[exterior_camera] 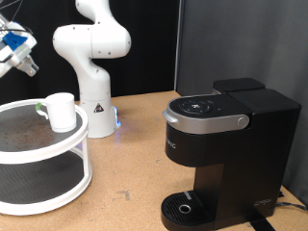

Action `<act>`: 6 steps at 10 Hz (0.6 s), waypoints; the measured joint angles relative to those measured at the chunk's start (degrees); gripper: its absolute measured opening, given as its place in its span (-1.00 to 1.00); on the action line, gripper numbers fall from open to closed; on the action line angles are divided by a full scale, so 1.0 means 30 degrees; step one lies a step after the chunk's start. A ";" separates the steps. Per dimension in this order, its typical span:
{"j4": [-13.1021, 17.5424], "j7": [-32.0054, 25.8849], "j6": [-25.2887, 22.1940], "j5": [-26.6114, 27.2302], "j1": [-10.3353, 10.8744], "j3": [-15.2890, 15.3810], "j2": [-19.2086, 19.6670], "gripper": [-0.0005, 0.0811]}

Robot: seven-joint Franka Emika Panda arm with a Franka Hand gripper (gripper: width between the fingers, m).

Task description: Make a cup of coffee with the keurig machine

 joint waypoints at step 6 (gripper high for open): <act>-0.1174 -0.0826 0.2833 0.0688 0.0094 -0.0789 0.1263 -0.30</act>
